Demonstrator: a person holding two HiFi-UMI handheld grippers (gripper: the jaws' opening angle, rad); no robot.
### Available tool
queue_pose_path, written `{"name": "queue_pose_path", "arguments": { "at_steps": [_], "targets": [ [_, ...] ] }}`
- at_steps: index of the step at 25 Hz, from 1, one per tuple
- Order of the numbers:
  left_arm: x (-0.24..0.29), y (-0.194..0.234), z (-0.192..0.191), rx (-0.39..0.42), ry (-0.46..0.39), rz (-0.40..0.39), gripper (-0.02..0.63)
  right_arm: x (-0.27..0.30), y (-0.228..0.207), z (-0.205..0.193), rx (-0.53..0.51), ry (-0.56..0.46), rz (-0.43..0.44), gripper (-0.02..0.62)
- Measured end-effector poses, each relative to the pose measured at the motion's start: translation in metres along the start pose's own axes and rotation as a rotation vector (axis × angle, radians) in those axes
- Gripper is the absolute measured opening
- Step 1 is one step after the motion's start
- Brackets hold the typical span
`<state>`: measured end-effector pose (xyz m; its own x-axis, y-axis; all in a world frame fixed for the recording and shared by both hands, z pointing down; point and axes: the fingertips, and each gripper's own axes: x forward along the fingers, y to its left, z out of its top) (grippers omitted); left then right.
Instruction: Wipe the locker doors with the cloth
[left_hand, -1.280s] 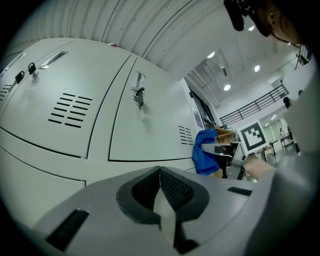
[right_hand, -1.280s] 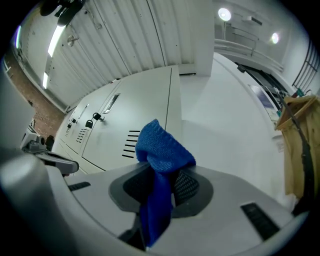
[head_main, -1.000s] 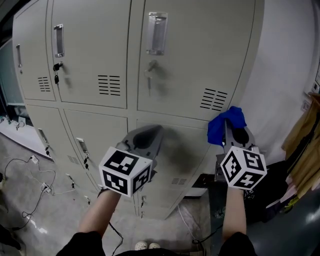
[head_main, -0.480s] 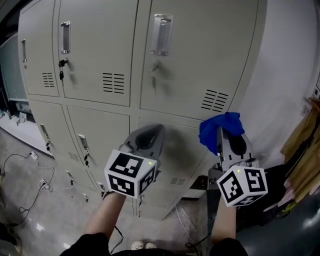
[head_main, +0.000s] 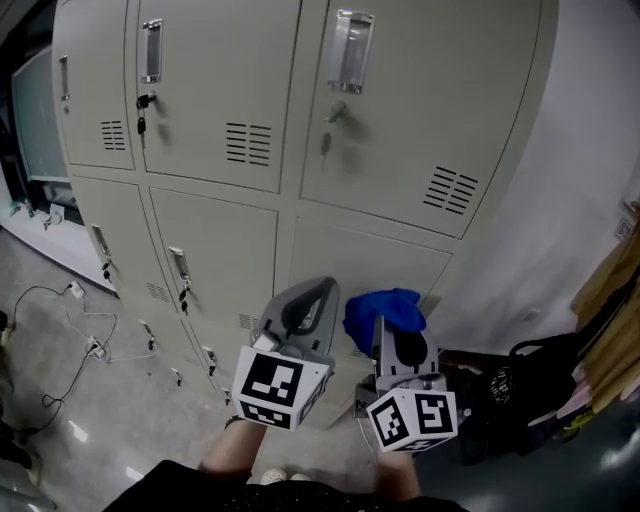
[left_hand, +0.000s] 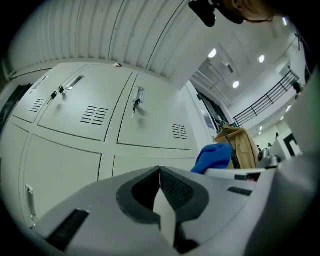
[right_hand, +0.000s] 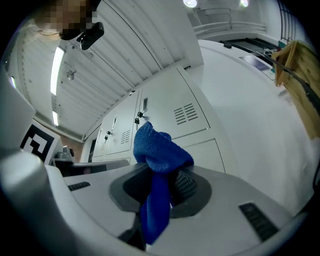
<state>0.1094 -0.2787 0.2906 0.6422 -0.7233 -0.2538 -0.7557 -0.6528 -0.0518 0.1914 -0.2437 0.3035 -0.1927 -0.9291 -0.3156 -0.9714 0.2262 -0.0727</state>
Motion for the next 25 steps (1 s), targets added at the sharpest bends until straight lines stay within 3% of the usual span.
{"name": "queue_pose_path", "arguments": {
  "at_steps": [5,9,15,21,25],
  "targets": [
    [-0.021,-0.019,-0.021,0.012,-0.004,-0.024,0.009,-0.021,0.019,-0.04,0.003,0.055,0.003,0.081],
    [-0.029,-0.025,-0.042,-0.028,0.022,-0.048,0.009,-0.027,0.02,-0.058,0.025,0.101,-0.017,0.08],
    [-0.032,-0.012,-0.066,-0.035,0.086,0.012,0.009,-0.02,0.019,-0.062,0.014,0.121,-0.007,0.08],
    [-0.029,-0.014,-0.067,-0.018,0.075,0.016,0.009,-0.019,0.018,-0.063,-0.008,0.128,-0.016,0.078],
    [-0.028,-0.016,-0.069,-0.059,0.064,0.005,0.009,-0.017,0.017,-0.062,-0.035,0.131,-0.02,0.078]
  ]
}}
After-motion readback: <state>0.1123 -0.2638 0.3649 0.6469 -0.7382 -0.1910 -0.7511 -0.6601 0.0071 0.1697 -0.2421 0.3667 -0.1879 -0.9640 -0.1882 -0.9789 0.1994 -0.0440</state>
